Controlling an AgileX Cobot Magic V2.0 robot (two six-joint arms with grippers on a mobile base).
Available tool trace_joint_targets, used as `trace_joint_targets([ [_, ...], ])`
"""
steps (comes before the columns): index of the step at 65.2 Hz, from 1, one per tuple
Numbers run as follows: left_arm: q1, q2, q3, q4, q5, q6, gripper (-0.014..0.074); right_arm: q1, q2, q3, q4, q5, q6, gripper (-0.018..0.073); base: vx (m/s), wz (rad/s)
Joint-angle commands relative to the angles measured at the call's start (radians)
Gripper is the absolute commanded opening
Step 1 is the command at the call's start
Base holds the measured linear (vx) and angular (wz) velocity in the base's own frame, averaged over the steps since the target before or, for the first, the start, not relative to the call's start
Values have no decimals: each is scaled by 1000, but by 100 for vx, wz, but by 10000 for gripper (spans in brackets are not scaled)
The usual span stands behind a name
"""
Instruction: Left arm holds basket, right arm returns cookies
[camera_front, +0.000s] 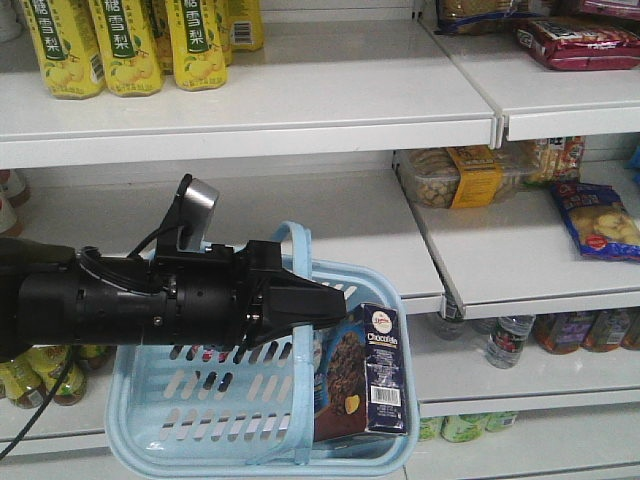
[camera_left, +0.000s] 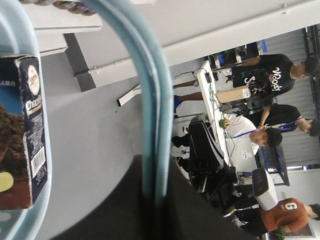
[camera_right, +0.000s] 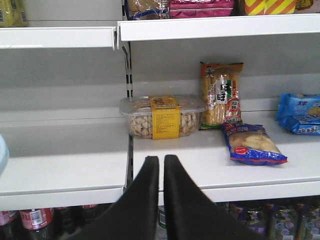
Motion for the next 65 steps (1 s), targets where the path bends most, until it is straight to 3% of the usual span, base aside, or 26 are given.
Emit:
trace_joint_targets([
  [1, -7, -40, -37, -109, 61, 14, -3, -1, -13, 18, -8, -73, -10, -11, 17, 13],
  [65, -7, -40, -37, -109, 61, 14, -3, -1, -13, 18, -8, -73, -10, -11, 10, 11],
])
